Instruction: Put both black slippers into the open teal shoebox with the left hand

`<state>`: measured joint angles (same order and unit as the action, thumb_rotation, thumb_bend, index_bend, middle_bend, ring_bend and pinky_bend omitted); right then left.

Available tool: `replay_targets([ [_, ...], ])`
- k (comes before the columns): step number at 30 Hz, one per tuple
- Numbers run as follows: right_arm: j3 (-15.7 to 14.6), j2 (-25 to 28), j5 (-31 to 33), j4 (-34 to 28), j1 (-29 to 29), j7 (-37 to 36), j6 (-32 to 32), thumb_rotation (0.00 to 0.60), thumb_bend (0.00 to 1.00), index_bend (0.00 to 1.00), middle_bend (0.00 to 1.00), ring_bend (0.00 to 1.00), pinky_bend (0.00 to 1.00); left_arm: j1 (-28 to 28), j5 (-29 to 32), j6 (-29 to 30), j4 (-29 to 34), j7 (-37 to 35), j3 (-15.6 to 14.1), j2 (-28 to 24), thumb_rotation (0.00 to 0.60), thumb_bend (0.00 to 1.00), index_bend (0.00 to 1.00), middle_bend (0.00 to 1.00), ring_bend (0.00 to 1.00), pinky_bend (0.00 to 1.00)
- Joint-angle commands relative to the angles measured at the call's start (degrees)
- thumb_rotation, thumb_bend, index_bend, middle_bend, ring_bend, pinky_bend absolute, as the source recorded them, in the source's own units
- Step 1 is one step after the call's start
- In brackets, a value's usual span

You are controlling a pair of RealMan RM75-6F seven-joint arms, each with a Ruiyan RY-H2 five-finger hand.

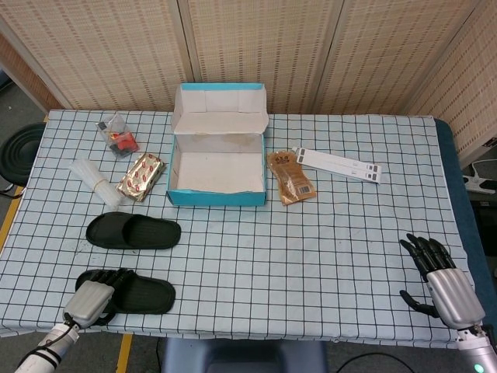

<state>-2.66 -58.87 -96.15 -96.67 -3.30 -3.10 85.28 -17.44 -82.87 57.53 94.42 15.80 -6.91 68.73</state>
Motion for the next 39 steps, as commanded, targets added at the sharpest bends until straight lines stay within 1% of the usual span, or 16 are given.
replay_targets([
  [1,-0.01,0.02,0.01,-0.06,-0.01,0.10,-0.05,0.600,0.15,0.00,0.00,0.00,0.00,0.55,-2.22,1.82,-1.91,-1.87,-0.44,1.19,0.600,0.37,0.28,0.40,0.34,0.36],
  [7,-0.03,0.06,0.02,-0.13,0.00,0.09,-0.03,0.600,0.15,0.00,0.00,0.00,0.00,0.97,-3.79,3.08,-3.61,-3.98,-0.90,1.90,0.600,0.40,0.36,0.47,0.41,0.47],
  [11,-0.08,0.12,-0.04,-0.18,0.00,0.20,-0.07,0.600,0.15,0.00,0.00,0.00,0.00,2.01,-5.70,6.21,-6.26,-5.26,-0.96,3.08,0.600,0.42,0.41,0.54,0.48,0.53],
  [14,-0.11,0.06,-0.07,-0.20,-0.01,0.32,-0.11,0.600,0.15,0.00,0.00,0.00,0.00,2.67,-6.82,8.16,-7.24,-5.60,-1.07,3.39,0.600,0.43,0.46,0.59,0.53,0.58],
  [17,-0.17,-0.03,-0.15,-0.22,-0.02,0.48,-0.19,0.600,0.15,0.00,0.00,0.00,0.00,3.16,-7.52,9.50,-7.84,-5.80,-1.16,3.46,0.600,0.44,0.49,0.62,0.56,0.62],
  [23,-0.28,-0.06,-0.23,-0.30,-0.04,0.83,-0.35,0.600,0.15,0.00,0.00,0.00,0.00,3.90,-8.07,11.32,-8.49,-5.61,-1.06,3.56,0.600,0.44,0.53,0.65,0.59,0.66],
  [30,-0.31,-0.18,-0.20,-0.19,-0.12,0.98,-0.53,0.600,0.15,0.00,0.00,0.00,0.00,4.26,-8.03,12.43,-7.94,-6.51,-0.68,2.84,0.600,0.44,0.54,0.66,0.60,0.67],
  [35,-0.27,-0.23,-0.04,-0.20,-0.19,1.10,-0.71,0.600,0.15,0.00,0.00,0.00,0.00,4.56,-8.55,14.99,-6.65,-11.12,0.35,1.60,0.600,0.44,0.55,0.67,0.61,0.67],
  [39,-0.31,-0.31,0.01,-0.23,-0.23,1.40,-0.89,0.600,0.15,0.00,0.00,0.00,0.00,4.50,-9.00,17.78,-5.07,-13.80,2.10,0.32,0.600,0.44,0.55,0.67,0.61,0.67],
])
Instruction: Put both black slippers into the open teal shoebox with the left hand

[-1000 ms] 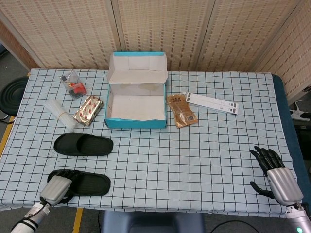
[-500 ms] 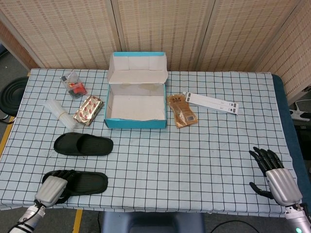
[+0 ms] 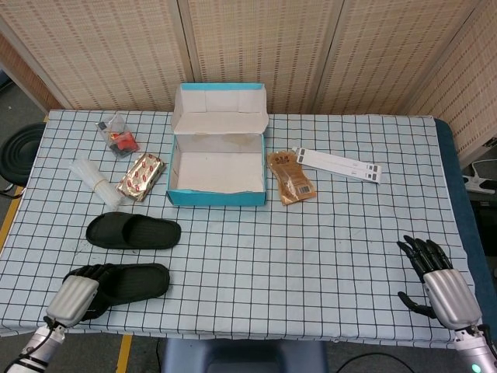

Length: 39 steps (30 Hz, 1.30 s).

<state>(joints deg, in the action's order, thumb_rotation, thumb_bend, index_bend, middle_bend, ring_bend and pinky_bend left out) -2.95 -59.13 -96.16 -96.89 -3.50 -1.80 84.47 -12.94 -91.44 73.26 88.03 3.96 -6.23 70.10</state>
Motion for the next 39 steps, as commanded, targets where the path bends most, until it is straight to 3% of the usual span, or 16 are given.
replay_targets([
  [1,-0.03,-0.11,0.04,-0.03,-0.06,0.24,-0.19,0.600,0.15,0.00,0.00,0.00,0.00,-0.17,-0.64,2.77,2.03,-2.79,2.02,-1.41,0.600,0.44,0.55,0.67,0.61,0.68],
  [8,0.03,-0.43,0.30,-0.12,-0.35,0.75,-0.84,0.600,0.15,0.00,0.00,0.00,0.00,-3.79,0.20,1.86,6.39,-6.20,6.49,-2.59,0.600,0.44,0.55,0.67,0.61,0.68],
  [21,0.91,-1.33,2.98,0.32,-1.29,1.87,-3.10,0.600,0.15,0.00,0.00,0.00,0.00,-19.08,12.11,-13.80,3.27,-3.32,18.76,2.54,0.600,0.44,0.56,0.67,0.61,0.68],
  [27,1.61,-1.79,5.12,0.71,-1.82,2.59,-4.50,0.600,0.15,0.00,0.00,0.00,0.00,-26.71,17.46,-20.76,-2.00,-1.94,23.03,6.31,0.600,0.44,0.56,0.67,0.61,0.68],
  [39,3.00,-2.89,9.80,1.63,-2.85,4.47,-7.41,0.600,0.15,0.00,0.00,0.00,0.00,-43.82,23.85,-33.62,-22.93,-2.77,28.71,17.91,0.600,0.46,0.56,0.67,0.62,0.68],
])
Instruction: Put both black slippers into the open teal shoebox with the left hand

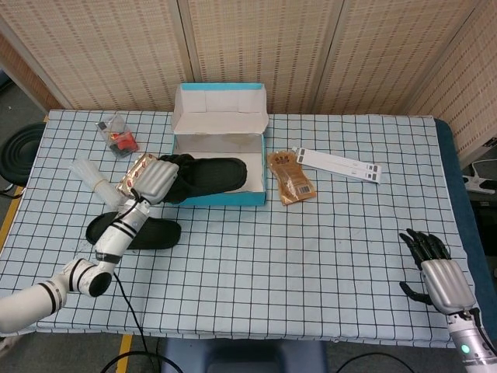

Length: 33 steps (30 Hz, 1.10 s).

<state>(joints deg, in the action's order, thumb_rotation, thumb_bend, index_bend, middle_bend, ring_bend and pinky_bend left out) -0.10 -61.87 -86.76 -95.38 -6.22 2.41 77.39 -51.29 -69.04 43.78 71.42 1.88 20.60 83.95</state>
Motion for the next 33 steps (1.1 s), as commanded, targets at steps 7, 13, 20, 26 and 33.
replay_targets([
  [7,0.77,-0.50,2.44,0.55,-0.46,0.85,-1.24,0.600,0.15,0.00,0.00,0.00,0.00,-14.17,1.12,-10.68,-20.83,-3.82,1.75,11.87,0.600,0.46,0.57,0.67,0.62,0.68],
  [13,1.23,-0.27,3.66,0.84,-0.58,0.37,-1.59,0.600,0.15,0.00,0.00,0.00,0.00,-18.79,-0.99,-14.45,-34.11,-9.98,0.53,17.78,0.600,0.46,0.57,0.67,0.62,0.68],
  [20,1.05,-0.47,4.40,1.21,-1.17,0.78,-3.21,0.600,0.15,0.00,0.00,0.00,0.00,-19.85,-4.30,-17.39,-46.13,-17.61,-2.77,21.41,0.600,0.46,0.56,0.67,0.62,0.67],
  [26,1.01,-0.80,4.88,1.01,-1.26,1.83,-3.45,0.600,0.15,0.00,0.00,0.00,0.00,-19.80,-6.38,-20.42,-52.49,-25.32,-5.15,23.99,0.600,0.46,0.56,0.67,0.62,0.67],
  [33,0.67,-1.16,4.97,0.47,-1.24,3.28,-3.56,0.600,0.15,0.00,0.00,0.00,0.00,-20.28,-10.01,-20.02,-56.74,-32.13,-8.44,25.98,0.600,0.46,0.56,0.67,0.61,0.66],
])
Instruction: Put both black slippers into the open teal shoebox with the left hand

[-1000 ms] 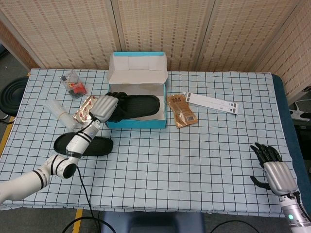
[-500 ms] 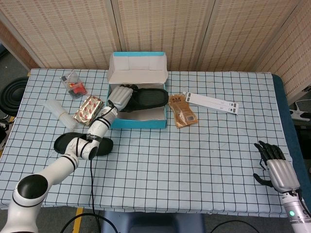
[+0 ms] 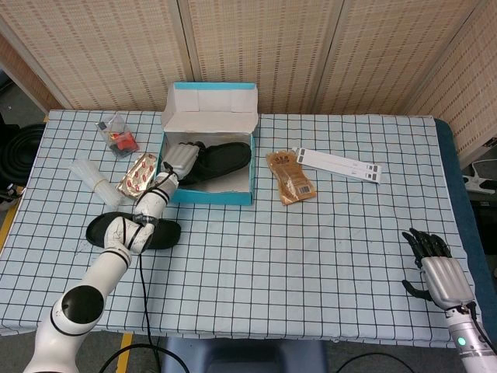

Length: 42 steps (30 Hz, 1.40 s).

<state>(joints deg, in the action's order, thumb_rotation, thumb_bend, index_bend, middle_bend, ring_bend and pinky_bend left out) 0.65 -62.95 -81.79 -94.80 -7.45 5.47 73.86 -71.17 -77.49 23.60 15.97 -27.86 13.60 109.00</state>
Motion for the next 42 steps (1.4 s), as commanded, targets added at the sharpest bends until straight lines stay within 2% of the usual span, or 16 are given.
replay_targets([
  [1,-0.12,-0.11,0.00,-0.19,-0.02,0.41,-0.05,0.600,0.15,0.00,0.00,0.00,0.00,-0.57,-2.08,0.39,-1.70,-3.39,-1.91,1.08,0.600,0.46,0.56,0.67,0.61,0.66],
  [7,-0.40,0.01,-0.29,-0.37,-0.19,0.68,-0.37,0.600,0.15,0.00,0.00,0.00,0.00,-0.50,-4.89,0.92,-5.22,-4.22,-5.08,2.80,0.600,0.46,0.57,0.67,0.61,0.66],
  [13,-0.68,0.30,-0.59,-0.55,-0.21,0.21,-0.54,0.600,0.15,0.00,0.00,0.00,0.00,-0.20,-5.82,0.11,-7.28,-3.34,-6.62,5.07,0.600,0.46,0.57,0.67,0.61,0.66],
  [23,-1.00,0.42,-1.03,-0.61,-0.47,-0.22,-0.99,0.600,0.15,0.00,0.00,0.00,0.00,-0.72,-7.82,-2.03,-6.46,-1.64,-9.34,6.71,0.600,0.46,0.54,0.65,0.58,0.64],
  [28,-1.06,0.73,-1.52,-0.87,-0.33,-0.84,-0.49,0.600,0.15,0.00,0.00,0.00,0.00,-0.67,-7.04,0.00,-5.46,-2.56,-8.59,6.52,0.600,0.46,0.42,0.51,0.45,0.51],
  [31,-1.19,0.84,-1.96,-0.97,-0.23,-1.26,-0.19,0.600,0.15,0.00,0.00,0.00,0.00,-0.70,-6.88,0.25,-3.55,-4.17,-8.47,5.63,0.600,0.46,0.31,0.40,0.38,0.47],
  [36,-1.57,1.17,-2.87,-1.31,-0.19,-1.86,0.00,0.600,0.15,0.00,0.00,0.00,0.00,-0.75,-7.05,0.84,0.13,-6.71,-8.60,3.38,0.600,0.46,0.12,0.22,0.21,0.41],
  [42,-1.76,1.51,-3.68,-1.51,-0.03,-2.36,0.58,0.600,0.15,0.00,0.00,0.00,0.00,-1.07,-7.00,-1.29,3.11,-5.88,-8.97,1.16,0.600,0.45,0.02,0.10,0.08,0.36],
])
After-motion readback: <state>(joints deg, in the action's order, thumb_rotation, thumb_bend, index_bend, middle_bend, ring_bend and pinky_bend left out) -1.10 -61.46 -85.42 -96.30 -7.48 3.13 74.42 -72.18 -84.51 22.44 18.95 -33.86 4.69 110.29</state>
